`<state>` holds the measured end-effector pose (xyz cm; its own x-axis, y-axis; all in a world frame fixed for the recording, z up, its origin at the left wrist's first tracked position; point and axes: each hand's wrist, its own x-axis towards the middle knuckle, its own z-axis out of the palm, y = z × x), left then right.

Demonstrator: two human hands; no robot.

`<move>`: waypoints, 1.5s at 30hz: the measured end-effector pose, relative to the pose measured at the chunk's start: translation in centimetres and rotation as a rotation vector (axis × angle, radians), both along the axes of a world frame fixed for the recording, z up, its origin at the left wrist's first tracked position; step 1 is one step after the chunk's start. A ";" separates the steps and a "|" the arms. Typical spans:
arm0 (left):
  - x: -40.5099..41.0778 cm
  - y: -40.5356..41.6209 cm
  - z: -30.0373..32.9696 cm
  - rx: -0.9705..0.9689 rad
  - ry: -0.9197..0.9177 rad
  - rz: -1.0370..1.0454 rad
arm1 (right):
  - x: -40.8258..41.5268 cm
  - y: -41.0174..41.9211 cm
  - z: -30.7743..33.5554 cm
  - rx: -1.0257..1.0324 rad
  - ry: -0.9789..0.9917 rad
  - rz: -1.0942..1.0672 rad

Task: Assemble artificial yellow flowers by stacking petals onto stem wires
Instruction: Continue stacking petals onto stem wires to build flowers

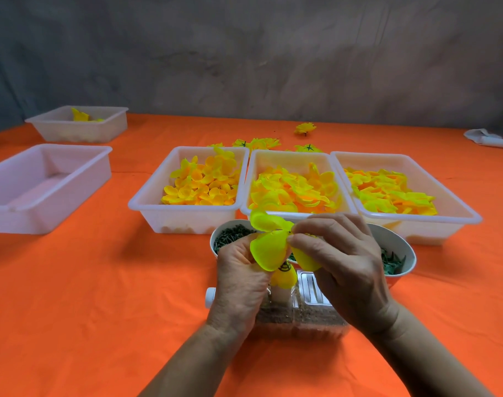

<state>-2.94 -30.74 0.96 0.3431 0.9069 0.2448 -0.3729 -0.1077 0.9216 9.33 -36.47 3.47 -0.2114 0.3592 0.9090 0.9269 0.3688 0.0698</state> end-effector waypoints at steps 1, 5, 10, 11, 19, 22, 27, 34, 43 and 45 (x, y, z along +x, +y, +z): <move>0.1 0.0 0.1 0.022 -0.007 0.026 | 0.0 0.1 -0.2 -0.007 0.006 -0.024; 0.0 0.0 0.4 0.084 0.032 0.047 | 0.1 0.4 0.2 -0.064 -0.002 -0.034; 0.1 0.0 0.6 0.076 0.032 0.074 | 0.2 0.4 0.2 -0.133 0.069 -0.011; 0.2 0.0 0.6 0.077 0.028 0.079 | 0.2 0.4 0.2 -0.143 0.065 -0.008; -0.4 0.3 0.0 0.067 0.053 0.100 | 0.6 0.0 -0.1 -0.229 0.005 -0.008; -1.3 0.7 -0.1 0.361 0.270 0.335 | 0.8 0.1 -0.2 -0.257 0.009 0.000; -2.4 1.4 0.1 0.881 0.450 0.445 | 0.9 -0.1 -0.6 -0.296 -0.013 0.015; -3.2 2.1 -0.3 1.027 0.545 0.346 | 1.0 -0.5 -1.5 -0.322 0.007 0.014; -3.3 2.5 -0.9 1.146 0.540 0.340 | 1.2 -0.5 -2.5 -0.299 0.055 -0.010; -3.3 2.4 -0.9 1.158 0.531 0.344 | 1.3 -0.5 -2.7 -0.298 0.076 -0.005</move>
